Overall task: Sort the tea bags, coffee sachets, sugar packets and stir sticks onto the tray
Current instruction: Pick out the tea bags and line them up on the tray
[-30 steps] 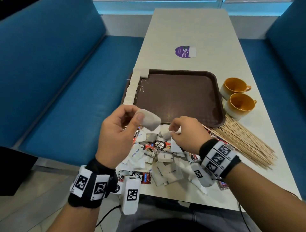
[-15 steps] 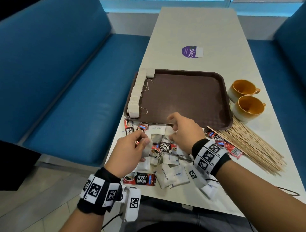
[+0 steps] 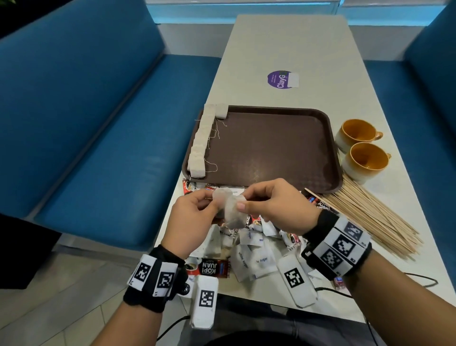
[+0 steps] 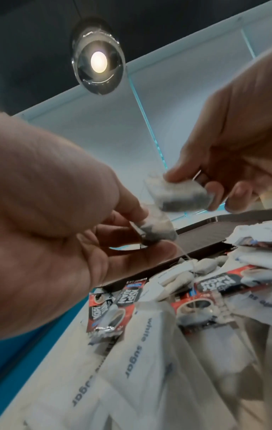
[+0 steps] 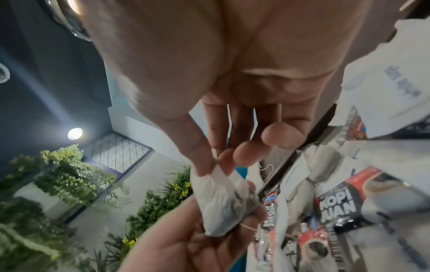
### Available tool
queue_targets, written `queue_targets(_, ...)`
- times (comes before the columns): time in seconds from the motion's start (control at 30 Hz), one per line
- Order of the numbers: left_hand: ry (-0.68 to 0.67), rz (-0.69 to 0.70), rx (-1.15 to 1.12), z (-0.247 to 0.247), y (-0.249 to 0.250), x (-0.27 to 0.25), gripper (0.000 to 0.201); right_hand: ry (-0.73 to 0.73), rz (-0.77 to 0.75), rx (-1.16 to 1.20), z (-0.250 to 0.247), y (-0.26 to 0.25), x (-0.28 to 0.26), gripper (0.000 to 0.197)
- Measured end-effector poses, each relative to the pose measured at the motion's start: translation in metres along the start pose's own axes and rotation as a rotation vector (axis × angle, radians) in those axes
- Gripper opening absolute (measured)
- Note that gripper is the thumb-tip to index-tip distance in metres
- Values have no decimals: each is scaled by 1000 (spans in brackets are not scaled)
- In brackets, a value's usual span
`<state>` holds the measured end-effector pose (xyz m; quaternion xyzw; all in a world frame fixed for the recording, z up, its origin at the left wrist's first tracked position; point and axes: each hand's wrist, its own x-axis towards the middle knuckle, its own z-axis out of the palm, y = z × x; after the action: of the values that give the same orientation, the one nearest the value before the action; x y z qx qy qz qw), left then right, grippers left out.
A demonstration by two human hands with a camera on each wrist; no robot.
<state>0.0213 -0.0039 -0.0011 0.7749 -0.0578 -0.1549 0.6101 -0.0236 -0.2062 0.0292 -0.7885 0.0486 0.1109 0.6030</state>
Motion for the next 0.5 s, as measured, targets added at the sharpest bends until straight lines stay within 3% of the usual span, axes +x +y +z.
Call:
queue_targets(0.27,-96,-4,-75,-2,4,-9,16,116,4,-19,17,4,12,28)
queue_targets(0.4,-34,11,-53,-10,-3,-9,12,115,45,-92,19,6,21,23)
queue_targets(0.5,60,-1,-14,-25,-14,-8,10,183,50,-316,14,11,34,14)
